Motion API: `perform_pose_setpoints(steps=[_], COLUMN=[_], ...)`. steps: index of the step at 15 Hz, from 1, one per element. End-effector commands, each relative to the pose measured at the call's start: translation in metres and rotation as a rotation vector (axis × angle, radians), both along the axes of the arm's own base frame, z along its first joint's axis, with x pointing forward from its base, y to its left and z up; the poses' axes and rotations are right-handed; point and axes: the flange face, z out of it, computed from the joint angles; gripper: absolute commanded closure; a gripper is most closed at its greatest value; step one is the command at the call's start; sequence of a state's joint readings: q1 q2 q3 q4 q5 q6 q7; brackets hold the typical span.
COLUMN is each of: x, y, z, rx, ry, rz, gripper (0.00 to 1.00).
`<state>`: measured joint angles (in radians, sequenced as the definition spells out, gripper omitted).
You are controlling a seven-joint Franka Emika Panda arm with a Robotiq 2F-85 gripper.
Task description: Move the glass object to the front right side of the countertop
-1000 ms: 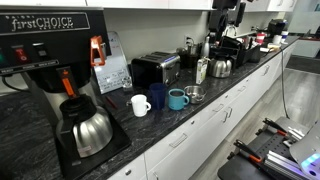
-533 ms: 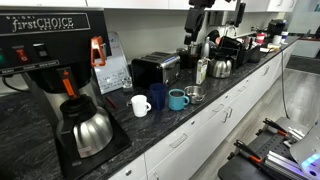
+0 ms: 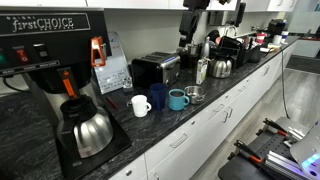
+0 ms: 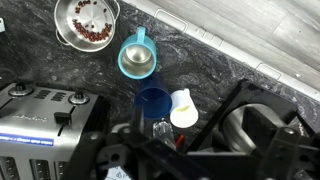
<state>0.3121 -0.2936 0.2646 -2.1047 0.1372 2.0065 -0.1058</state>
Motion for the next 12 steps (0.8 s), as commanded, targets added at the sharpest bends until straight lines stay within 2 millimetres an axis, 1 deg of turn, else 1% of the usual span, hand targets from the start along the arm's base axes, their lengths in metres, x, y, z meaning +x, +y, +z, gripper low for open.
perform_pose_setpoints(steps=[1, 6, 8, 10, 12], x=[0.0, 0.002, 0.006, 0.015, 0.029], y=[0.0, 0.0, 0.003, 0.009, 0.018], z=[0.0, -0.001, -0.006, -0.018, -0.026], rx=[-0.001, 0.001, -0.001, 0.01, 0.024], ry=[0.001, 0.005, 0.008, 0.016, -0.015], rz=[0.0, -0.008, -0.018, -0.028, -0.03], gripper=[0.0, 0.0, 0.0, 0.0, 0.0])
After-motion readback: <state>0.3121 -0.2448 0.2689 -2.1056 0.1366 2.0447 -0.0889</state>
